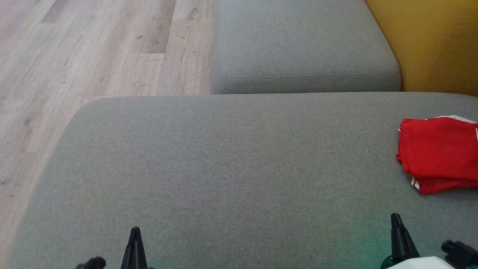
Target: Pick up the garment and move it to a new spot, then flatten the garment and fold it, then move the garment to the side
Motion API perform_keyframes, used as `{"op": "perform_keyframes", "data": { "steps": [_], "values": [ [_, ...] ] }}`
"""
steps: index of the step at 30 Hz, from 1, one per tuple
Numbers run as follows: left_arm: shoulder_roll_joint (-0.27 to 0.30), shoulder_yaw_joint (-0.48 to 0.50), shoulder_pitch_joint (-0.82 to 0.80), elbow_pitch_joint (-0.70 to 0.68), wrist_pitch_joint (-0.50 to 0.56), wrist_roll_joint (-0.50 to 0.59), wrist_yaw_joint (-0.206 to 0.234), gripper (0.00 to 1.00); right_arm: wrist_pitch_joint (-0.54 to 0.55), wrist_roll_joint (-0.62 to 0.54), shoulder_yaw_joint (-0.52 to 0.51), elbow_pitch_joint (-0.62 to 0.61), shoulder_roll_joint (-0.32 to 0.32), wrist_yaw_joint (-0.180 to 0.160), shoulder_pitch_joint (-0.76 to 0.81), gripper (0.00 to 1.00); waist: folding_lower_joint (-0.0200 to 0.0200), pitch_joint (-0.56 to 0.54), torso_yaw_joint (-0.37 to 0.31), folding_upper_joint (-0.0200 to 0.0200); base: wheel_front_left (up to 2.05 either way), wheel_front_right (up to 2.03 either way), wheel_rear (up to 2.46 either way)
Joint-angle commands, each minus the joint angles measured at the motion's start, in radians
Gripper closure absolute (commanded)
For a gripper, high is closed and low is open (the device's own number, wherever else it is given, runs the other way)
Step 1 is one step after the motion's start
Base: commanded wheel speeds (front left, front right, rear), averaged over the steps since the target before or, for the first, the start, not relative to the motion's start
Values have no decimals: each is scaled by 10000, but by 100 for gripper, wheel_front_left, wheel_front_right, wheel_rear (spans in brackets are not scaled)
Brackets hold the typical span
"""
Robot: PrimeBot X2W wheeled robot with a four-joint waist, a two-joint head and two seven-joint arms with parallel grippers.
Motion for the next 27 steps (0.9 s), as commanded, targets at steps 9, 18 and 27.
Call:
{"op": "perform_keyframes", "data": {
  "steps": [9, 18, 27],
  "values": [
    [88, 455, -860, -312, 234, -1183, -253, 100, 275, 1221, -103, -310, -43, 28, -823, 100, -1, 150, -66, 0, 0, 0, 0],
    [98, 729, -1075, -307, 487, -2248, -422, 100, 534, 2310, -220, -305, -48, 32, -1093, 100, -1, 299, -130, 0, 0, 0, 0],
    [103, 1008, -1291, -300, 743, -3303, -591, 100, 793, 3395, -338, -301, -53, 37, -1363, 100, -1, 448, -194, 0, 0, 0, 0]
  ]
}}
